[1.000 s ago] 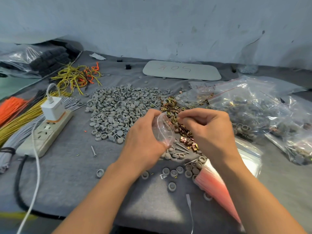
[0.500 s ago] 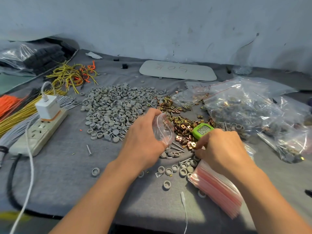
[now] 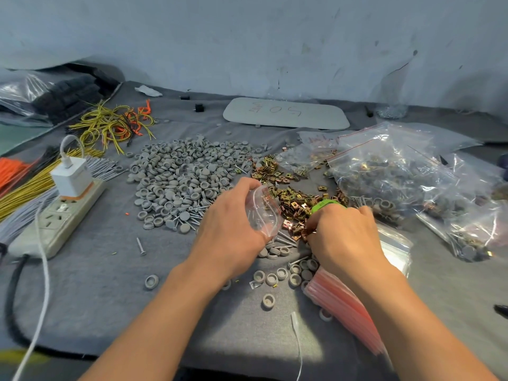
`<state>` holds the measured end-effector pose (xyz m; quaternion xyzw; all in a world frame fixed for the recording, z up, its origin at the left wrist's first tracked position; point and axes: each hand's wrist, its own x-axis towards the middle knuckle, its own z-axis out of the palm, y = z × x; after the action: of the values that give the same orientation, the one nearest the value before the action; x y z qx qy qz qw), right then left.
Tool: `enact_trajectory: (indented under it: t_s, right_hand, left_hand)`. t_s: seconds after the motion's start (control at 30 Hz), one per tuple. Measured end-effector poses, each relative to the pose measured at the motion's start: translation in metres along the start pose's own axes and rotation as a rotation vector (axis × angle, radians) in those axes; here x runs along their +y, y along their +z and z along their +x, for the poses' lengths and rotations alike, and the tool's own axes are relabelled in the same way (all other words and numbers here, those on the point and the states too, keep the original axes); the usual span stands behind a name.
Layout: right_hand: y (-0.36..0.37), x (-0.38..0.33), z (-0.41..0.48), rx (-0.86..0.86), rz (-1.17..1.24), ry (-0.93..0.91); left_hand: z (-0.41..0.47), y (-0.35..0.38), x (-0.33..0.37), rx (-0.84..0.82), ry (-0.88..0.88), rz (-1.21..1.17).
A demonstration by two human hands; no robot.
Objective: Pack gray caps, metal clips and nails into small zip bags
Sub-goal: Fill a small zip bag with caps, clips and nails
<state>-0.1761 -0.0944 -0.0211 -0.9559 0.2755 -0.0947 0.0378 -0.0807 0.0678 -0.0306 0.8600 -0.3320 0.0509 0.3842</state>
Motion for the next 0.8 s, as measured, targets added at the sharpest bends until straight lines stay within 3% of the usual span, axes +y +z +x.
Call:
enact_trajectory:
  t_s: [0.23,0.4,0.63,0.8]
  right_hand:
    - [0.001,-0.001,0.000,0.089,0.055,0.014]
    - [-0.004,0.004,-0.002,0.096,0.523,0.076]
    - [-0.004,0.009,-0.002,0.072,0.736,0.085]
    - [-0.002,0.006,0.003,0.137,0.592,0.049]
  left_hand:
    - [-0.001,-0.003,0.000,0.000,-0.015,-0.008]
    - [-0.001,-0.005,0.000,0.000,-0.017,-0.032]
    - [0.000,-0.004,0.000,-0.007,-0.025,-0.029]
    - [0.000,-0.002,-0.001,-0.012,-0.028,-0.012]
